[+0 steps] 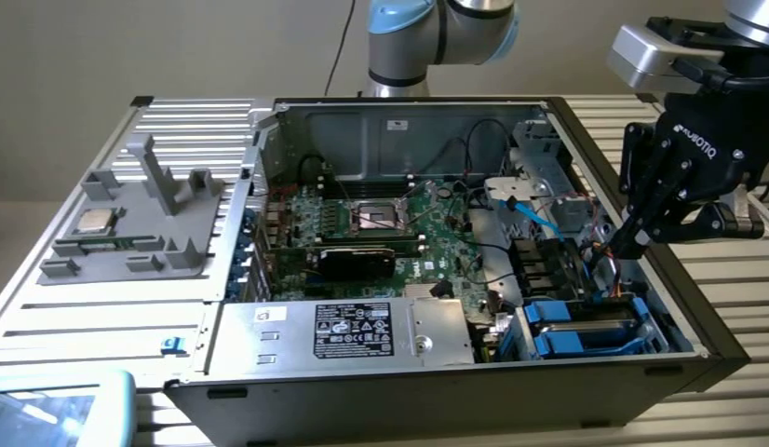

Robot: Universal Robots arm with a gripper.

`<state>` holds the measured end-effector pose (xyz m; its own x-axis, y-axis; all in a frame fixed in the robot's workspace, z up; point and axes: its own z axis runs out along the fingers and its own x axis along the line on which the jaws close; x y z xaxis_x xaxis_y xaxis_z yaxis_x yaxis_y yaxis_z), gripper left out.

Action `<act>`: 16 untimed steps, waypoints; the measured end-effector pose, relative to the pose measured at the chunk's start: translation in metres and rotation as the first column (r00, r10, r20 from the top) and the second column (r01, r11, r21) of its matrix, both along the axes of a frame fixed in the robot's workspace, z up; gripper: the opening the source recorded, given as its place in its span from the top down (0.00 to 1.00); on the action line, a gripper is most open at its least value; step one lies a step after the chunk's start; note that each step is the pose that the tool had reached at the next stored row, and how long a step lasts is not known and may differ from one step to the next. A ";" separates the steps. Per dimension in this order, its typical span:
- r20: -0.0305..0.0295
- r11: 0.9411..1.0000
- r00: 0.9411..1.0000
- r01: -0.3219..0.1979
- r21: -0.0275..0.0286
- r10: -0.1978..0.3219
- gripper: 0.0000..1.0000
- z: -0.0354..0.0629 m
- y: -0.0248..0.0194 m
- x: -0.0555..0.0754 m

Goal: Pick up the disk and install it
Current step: 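Insert the second disk wire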

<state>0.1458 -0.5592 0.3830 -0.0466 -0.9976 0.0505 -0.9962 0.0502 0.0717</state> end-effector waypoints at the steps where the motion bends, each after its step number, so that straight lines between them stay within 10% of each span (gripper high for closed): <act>1: 0.000 1.000 1.000 0.000 0.000 0.000 0.89 0.0000 0.0000 0.000; 8: 0.000 1.000 1.000 -0.009 0.001 0.009 0.89 0.0000 0.0000 0.000; 16: 0.002 0.990 0.990 -0.138 0.023 0.138 0.89 0.0000 0.0000 0.000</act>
